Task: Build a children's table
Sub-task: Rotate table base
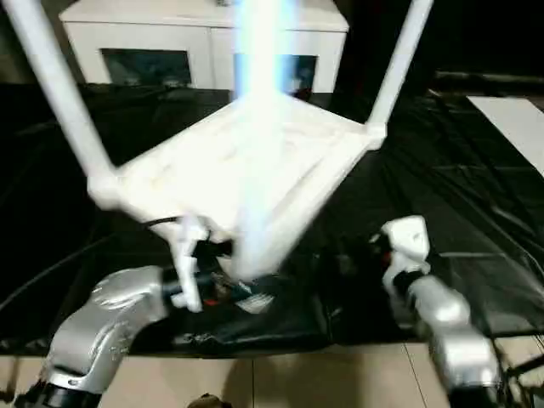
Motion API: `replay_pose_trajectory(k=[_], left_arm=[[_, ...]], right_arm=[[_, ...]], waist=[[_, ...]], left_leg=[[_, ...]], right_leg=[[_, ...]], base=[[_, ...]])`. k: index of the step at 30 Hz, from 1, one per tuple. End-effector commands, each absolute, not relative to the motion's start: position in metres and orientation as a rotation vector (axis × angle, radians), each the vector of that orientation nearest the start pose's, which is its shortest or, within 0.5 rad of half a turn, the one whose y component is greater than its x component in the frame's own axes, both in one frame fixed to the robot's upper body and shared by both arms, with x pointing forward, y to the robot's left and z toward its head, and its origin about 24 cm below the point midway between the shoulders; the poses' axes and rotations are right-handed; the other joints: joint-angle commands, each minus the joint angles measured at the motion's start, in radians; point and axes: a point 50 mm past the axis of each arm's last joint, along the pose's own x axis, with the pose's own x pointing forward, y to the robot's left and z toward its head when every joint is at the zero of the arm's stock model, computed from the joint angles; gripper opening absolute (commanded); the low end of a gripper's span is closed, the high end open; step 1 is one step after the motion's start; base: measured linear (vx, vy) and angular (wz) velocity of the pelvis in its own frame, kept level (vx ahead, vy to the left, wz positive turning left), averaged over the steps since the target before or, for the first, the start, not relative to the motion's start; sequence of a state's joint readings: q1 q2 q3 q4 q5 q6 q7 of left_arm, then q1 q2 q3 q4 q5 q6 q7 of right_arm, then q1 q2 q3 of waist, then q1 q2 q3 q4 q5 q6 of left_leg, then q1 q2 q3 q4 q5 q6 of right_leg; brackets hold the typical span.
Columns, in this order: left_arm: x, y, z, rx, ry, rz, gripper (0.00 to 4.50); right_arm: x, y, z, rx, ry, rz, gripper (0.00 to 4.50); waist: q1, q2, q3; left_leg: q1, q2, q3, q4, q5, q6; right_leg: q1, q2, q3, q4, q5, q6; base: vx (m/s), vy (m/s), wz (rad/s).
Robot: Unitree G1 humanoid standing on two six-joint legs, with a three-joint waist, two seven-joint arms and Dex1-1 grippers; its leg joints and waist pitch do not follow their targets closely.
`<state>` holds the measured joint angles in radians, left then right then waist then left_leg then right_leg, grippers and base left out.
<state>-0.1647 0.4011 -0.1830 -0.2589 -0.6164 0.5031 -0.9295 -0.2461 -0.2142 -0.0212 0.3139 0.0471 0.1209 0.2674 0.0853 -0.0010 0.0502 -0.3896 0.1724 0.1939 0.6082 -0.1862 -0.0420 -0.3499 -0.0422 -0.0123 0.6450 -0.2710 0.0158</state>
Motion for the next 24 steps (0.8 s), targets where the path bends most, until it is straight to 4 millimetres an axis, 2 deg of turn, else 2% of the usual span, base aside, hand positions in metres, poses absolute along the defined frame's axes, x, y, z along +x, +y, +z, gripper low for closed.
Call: replay_pose_trajectory(k=[1,3,7,9,10,13,14,19,24], left_arm=[[0.232,0.104,0.107,-0.218,0.123,-1.36,4.4],[0.233,0.099,0.111,-0.223,0.112,-1.372,4.4],[0.235,0.091,0.117,-0.229,0.1,-1.394,4.4],[0.234,0.086,0.119,-0.235,0.101,-1.41,4.4],[0.234,0.084,0.12,-0.234,0.099,-1.414,4.4],[0.231,0.079,0.122,-0.248,0.097,-1.435,4.4],[0.23,0.077,0.122,-0.251,0.097,-1.438,4.4],[0.222,0.064,0.125,-0.273,0.088,-1.48,4.4],[0.22,0.055,0.127,-0.28,0.078,-1.498,4.4]], right_arm=[[0.299,-0.184,0.026,-0.136,0.228,0.238,4.5],[0.305,-0.183,0.024,-0.144,0.245,0.26,4.5],[0.315,-0.17,0.018,-0.122,0.313,0.367,4.5],[0.317,-0.159,0.011,-0.11,0.37,0.434,4.5],[0.318,-0.156,0.009,-0.102,0.384,0.45,4.5],[0.316,-0.144,0.005,-0.094,0.398,0.524,4.5],[0.316,-0.139,0.004,-0.082,0.407,0.553,4.5],[0.31,-0.121,0.006,-0.045,0.366,0.681,4.5],[0.306,-0.113,0.007,-0.053,0.342,0.751,4.5]], waist=[[-0.003,0.002,-0.052],[-0.004,0.0,-0.053],[-0.006,0.001,-0.054],[-0.004,0.0,-0.057],[-0.003,-0.004,-0.058],[-0.001,-0.003,-0.059],[-0.001,-0.007,-0.059],[-0.006,-0.004,-0.058],[-0.014,-0.004,-0.058]], left_leg=[[0.03,0.059,-0.03,-0.08,-0.15,-0.029],[0.03,0.057,-0.029,-0.078,-0.141,-0.023],[0.031,0.058,-0.028,-0.076,-0.144,-0.023],[0.029,0.058,-0.027,-0.074,-0.12,-0.012],[0.029,0.058,-0.027,-0.072,-0.101,-0.003],[0.026,0.059,-0.028,-0.07,-0.077,0.011],[0.024,0.059,-0.028,-0.071,-0.079,0.015],[0.026,0.061,-0.028,-0.071,-0.088,0.018],[0.025,0.062,-0.028,-0.071,-0.091,0.018]], right_leg=[[0.015,-0.088,0.042,-0.071,0.091,-0.19],[0.015,-0.085,0.042,-0.071,0.095,-0.184],[0.015,-0.084,0.039,-0.071,0.079,-0.205],[0.018,-0.085,0.04,-0.068,0.109,-0.211],[0.019,-0.085,0.039,-0.066,0.132,-0.217],[0.021,-0.086,0.037,-0.062,0.165,-0.223],[0.022,-0.087,0.038,-0.062,0.158,-0.224],[0.022,-0.088,0.037,-0.064,0.14,-0.23],[0.024,-0.089,0.037,-0.065,0.142,-0.24]], base=[[0.0,0.0,0.0],[0.0,0.0,0.0],[0.0,0.0,0.0],[0.0,0.0,0.0],[0.0,0.0,0.0],[0.0,0.0,0.0],[0.0,0.0,0.0],[0.0,0.0,0.0],[0.0,0.0,0.0]])
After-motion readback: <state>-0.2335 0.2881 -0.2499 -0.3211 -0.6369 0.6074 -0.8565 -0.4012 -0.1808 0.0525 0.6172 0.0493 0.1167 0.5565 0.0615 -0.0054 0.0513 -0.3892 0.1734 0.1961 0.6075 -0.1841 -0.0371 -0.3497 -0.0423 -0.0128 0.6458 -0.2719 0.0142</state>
